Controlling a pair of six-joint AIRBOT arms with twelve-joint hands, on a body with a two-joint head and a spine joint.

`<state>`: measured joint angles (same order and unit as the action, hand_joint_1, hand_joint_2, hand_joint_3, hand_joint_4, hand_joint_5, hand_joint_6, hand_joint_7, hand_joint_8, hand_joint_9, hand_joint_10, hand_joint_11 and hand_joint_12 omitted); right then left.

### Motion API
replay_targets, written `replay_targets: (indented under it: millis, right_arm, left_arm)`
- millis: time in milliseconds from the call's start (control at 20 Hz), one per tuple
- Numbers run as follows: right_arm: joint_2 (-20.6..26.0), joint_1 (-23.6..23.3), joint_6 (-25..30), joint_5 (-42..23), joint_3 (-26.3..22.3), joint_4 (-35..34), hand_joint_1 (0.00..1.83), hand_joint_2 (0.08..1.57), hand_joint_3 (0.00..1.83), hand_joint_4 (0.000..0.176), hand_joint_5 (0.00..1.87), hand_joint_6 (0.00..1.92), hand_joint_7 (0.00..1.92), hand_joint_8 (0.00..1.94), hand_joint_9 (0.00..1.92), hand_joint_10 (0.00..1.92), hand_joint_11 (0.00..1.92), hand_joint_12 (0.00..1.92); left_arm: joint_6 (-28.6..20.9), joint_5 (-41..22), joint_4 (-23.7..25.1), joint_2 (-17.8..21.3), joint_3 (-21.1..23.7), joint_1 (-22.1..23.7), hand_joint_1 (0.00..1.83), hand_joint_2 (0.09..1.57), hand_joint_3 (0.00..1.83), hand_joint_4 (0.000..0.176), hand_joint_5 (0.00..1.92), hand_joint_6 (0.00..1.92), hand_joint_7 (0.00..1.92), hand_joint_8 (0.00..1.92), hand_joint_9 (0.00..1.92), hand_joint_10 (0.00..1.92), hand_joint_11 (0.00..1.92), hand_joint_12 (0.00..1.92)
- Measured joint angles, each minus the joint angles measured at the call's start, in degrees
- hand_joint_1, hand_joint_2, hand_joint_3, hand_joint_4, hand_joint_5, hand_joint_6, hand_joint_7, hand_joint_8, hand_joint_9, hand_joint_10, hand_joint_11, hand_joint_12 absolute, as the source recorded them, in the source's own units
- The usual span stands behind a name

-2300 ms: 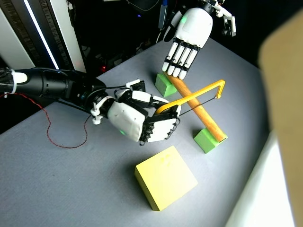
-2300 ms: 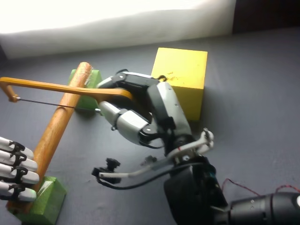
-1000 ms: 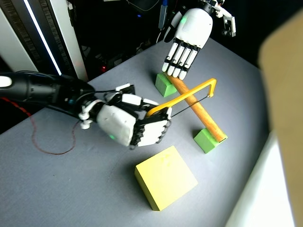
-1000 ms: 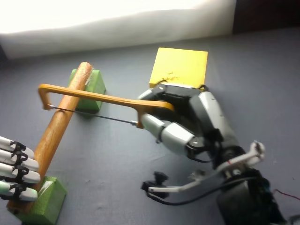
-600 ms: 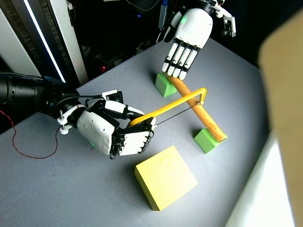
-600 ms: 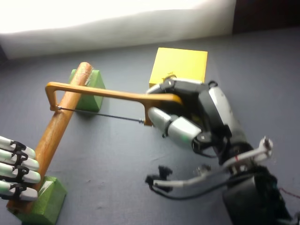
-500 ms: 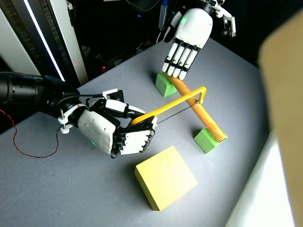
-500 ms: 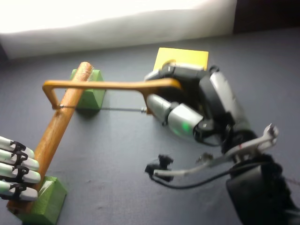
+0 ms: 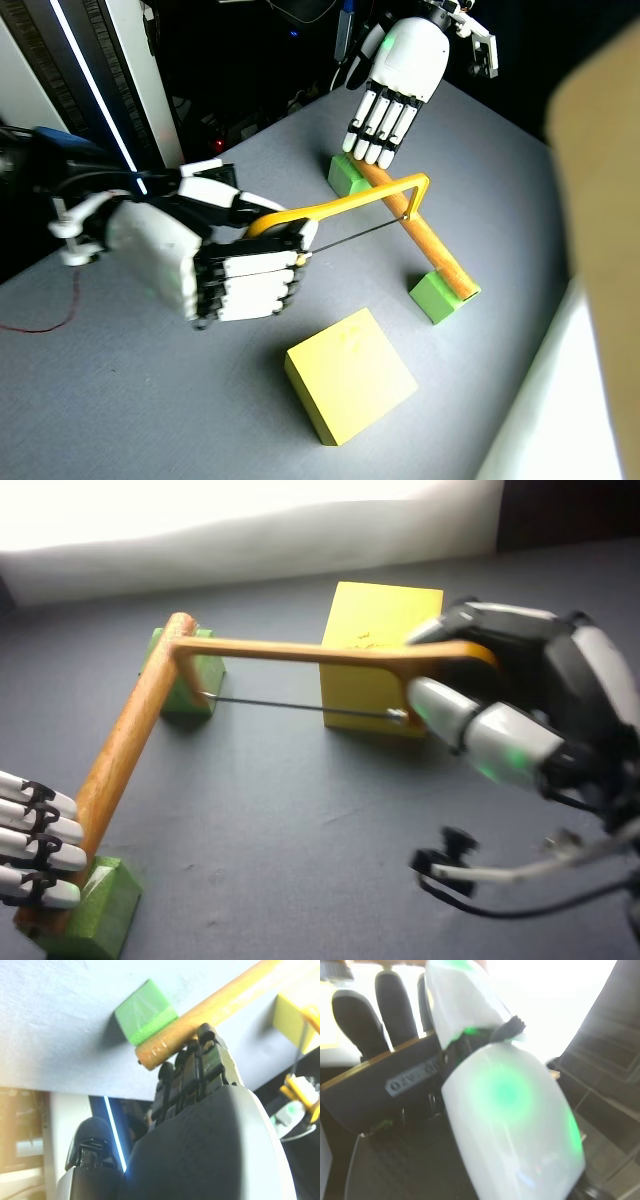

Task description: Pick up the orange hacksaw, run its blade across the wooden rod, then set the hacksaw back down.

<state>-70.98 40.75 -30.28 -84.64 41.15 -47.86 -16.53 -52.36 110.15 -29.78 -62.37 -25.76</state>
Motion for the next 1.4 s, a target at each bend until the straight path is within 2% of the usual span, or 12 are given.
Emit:
replay_targets:
  millis: [100, 150, 300, 350, 450, 550, 700, 800, 900, 1050, 1200, 1400]
  right_arm:
    - [1.9, 3.3, 2.8, -2.6, -2.2, -1.1, 1.25, 1.12, 0.00, 0.000, 0.95, 0.86, 1.00, 1.17, 0.92, 1.09, 0.82, 1.47]
    - [2.3, 5.8, 3.1, -4.6, -3.5, -1.1, 1.25, 1.12, 0.00, 0.000, 0.95, 0.86, 1.00, 1.17, 0.92, 1.09, 0.81, 1.46]
    - [2.4, 8.9, 3.3, -5.5, -4.6, -0.8, 1.25, 1.12, 0.00, 0.000, 0.95, 0.85, 1.01, 1.16, 0.93, 1.07, 0.82, 1.45]
    - [2.4, 9.8, 3.8, -5.5, -4.6, -0.3, 1.25, 1.12, 0.00, 0.000, 0.94, 0.88, 1.01, 1.16, 0.94, 1.06, 0.82, 1.45]
    - [1.5, 11.1, 4.5, -6.0, -4.2, 0.6, 1.26, 1.12, 0.00, 0.000, 0.97, 0.82, 1.01, 1.17, 0.94, 1.05, 0.82, 1.44]
    - [-1.1, 12.0, 4.7, -5.9, -1.5, 2.2, 1.25, 1.12, 0.00, 0.000, 0.96, 0.83, 0.99, 1.20, 0.91, 1.07, 0.80, 1.47]
    - [-5.5, 12.6, 7.6, -3.1, 6.3, 9.8, 1.25, 1.13, 0.00, 0.000, 0.96, 0.84, 0.99, 1.20, 0.91, 1.08, 0.81, 1.48]
    - [-8.4, 12.3, 9.3, -0.8, 11.4, 15.1, 1.25, 1.13, 0.00, 0.000, 0.91, 0.91, 0.99, 1.20, 0.93, 1.09, 0.81, 1.48]
    - [-10.5, 12.1, 9.7, 1.0, 13.8, 16.7, 1.27, 1.12, 0.00, 0.000, 0.95, 0.83, 1.02, 1.17, 0.95, 1.04, 0.85, 1.41]
    - [-12.5, 12.3, 10.1, 4.3, 14.8, 19.5, 1.26, 1.14, 0.00, 0.000, 0.89, 0.93, 1.01, 1.17, 0.97, 1.01, 0.86, 1.38]
    - [-13.1, 13.7, 9.1, 6.9, 14.8, 23.3, 1.25, 1.14, 0.00, 0.000, 0.90, 0.93, 1.00, 1.18, 0.96, 1.00, 0.86, 1.37]
    - [-12.7, 15.9, 9.0, 8.3, 14.0, 23.6, 1.24, 1.14, 0.00, 0.000, 0.89, 0.97, 1.00, 1.16, 0.96, 0.98, 0.86, 1.36]
  left_arm:
    - [0.0, 0.0, 0.0, 0.0, 0.0, 0.0, 0.03, 1.29, 0.00, 0.000, 0.09, 0.01, 0.06, 0.00, 0.05, 0.00, 0.00, 0.17]
    - [0.0, 0.0, 0.0, 0.0, 0.0, 0.0, 0.04, 1.29, 0.00, 0.000, 0.10, 0.01, 0.06, 0.00, 0.05, 0.00, 0.00, 0.17]
    - [0.0, 0.0, 0.0, 0.0, 0.0, 0.0, 0.03, 1.29, 0.00, 0.000, 0.08, 0.00, 0.06, 0.00, 0.06, 0.00, 0.00, 0.22]
    - [0.0, 0.0, -0.1, 0.0, 0.0, 0.0, 0.00, 1.30, 0.00, 0.000, 0.05, 0.00, 0.02, 0.00, 0.01, 0.00, 0.00, 0.13]
    - [0.0, 0.0, 0.0, 0.0, 0.0, 0.0, 0.01, 1.30, 0.00, 0.000, 0.07, 0.01, 0.04, 0.01, 0.02, 0.00, 0.00, 0.12]
    - [0.0, 0.0, 0.1, 0.0, 0.0, 0.0, 0.02, 1.29, 0.00, 0.000, 0.10, 0.01, 0.07, 0.01, 0.05, 0.01, 0.00, 0.20]
    - [0.0, 0.0, 0.0, 0.0, 0.0, 0.0, 0.01, 1.29, 0.00, 0.000, 0.09, 0.00, 0.04, 0.00, 0.03, 0.00, 0.00, 0.14]
    - [0.0, 0.0, 0.0, 0.0, 0.0, 0.0, 0.05, 1.29, 0.00, 0.000, 0.12, 0.00, 0.07, 0.00, 0.06, 0.00, 0.00, 0.23]
    - [0.0, 0.0, -0.2, 0.0, 0.0, 0.0, 0.00, 1.30, 0.00, 0.000, 0.10, 0.00, 0.06, 0.00, 0.05, 0.00, 0.00, 0.19]
    - [0.0, 0.0, -0.2, 0.0, 0.0, 0.0, 0.02, 1.30, 0.00, 0.000, 0.11, 0.00, 0.07, 0.00, 0.05, 0.00, 0.00, 0.18]
    - [0.0, 0.0, -0.2, 0.0, 0.0, 0.0, 0.00, 1.30, 0.00, 0.000, 0.10, 0.00, 0.05, 0.00, 0.05, 0.00, 0.00, 0.20]
    - [0.0, 0.0, -0.1, 0.0, 0.0, 0.0, 0.00, 1.30, 0.00, 0.000, 0.10, 0.00, 0.06, 0.00, 0.04, 0.00, 0.00, 0.14]
